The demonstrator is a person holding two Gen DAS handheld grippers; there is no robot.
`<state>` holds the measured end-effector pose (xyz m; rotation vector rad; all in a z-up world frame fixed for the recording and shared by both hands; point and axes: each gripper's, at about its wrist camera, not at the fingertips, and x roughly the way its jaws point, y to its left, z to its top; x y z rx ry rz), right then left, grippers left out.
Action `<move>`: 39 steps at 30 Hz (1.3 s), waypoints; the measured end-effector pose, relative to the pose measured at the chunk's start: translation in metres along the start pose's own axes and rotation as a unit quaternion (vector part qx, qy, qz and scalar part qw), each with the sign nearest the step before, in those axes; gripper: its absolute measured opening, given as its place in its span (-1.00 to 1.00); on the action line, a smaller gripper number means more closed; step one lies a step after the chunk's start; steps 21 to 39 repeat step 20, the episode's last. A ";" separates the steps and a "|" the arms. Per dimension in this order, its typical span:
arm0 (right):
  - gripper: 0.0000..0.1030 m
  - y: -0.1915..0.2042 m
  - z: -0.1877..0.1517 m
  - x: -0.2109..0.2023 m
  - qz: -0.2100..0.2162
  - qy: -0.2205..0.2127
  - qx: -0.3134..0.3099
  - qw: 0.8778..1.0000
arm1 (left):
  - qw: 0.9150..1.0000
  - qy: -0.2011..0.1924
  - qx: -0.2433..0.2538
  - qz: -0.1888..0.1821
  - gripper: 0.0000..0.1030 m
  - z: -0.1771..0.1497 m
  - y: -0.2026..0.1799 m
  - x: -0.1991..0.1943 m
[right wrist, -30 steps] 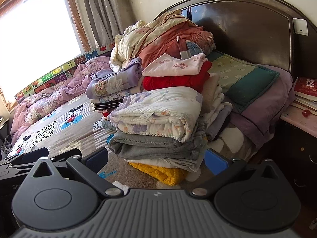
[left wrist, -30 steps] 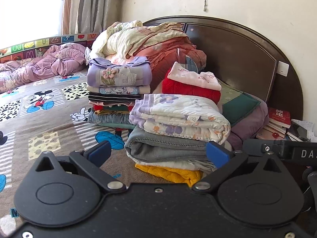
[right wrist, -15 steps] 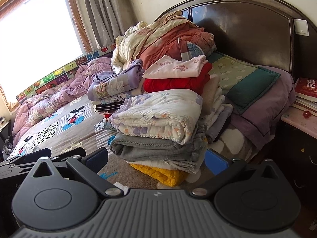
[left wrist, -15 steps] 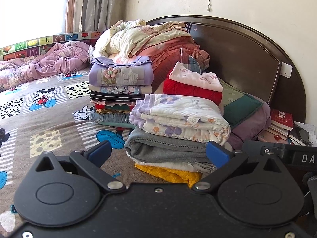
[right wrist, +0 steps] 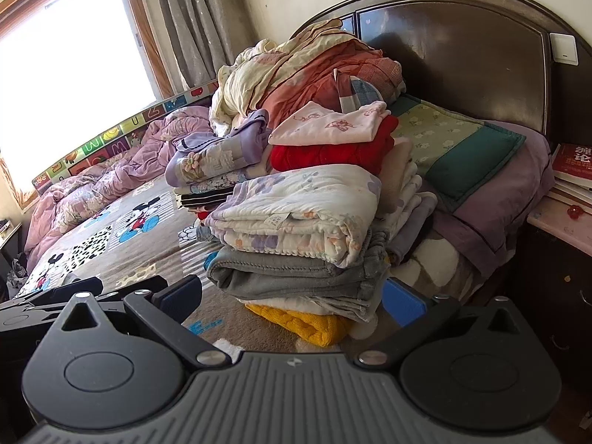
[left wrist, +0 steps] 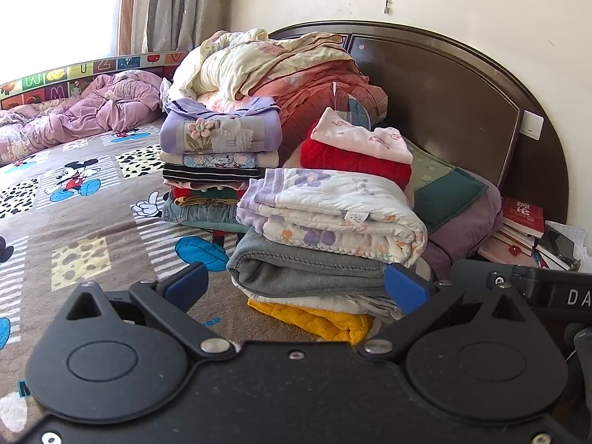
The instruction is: Fold clothes
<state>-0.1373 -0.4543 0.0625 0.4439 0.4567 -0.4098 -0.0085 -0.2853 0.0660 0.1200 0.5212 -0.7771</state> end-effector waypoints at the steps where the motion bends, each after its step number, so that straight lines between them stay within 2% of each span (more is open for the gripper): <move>1: 1.00 0.000 0.000 0.000 0.000 0.000 0.000 1.000 | 1.000 0.000 -0.001 -0.001 0.99 0.000 0.000 0.000; 39: 1.00 0.002 -0.004 0.002 0.004 0.004 -0.003 1.000 | 1.000 -0.004 0.001 0.007 0.99 -0.002 0.001 -0.003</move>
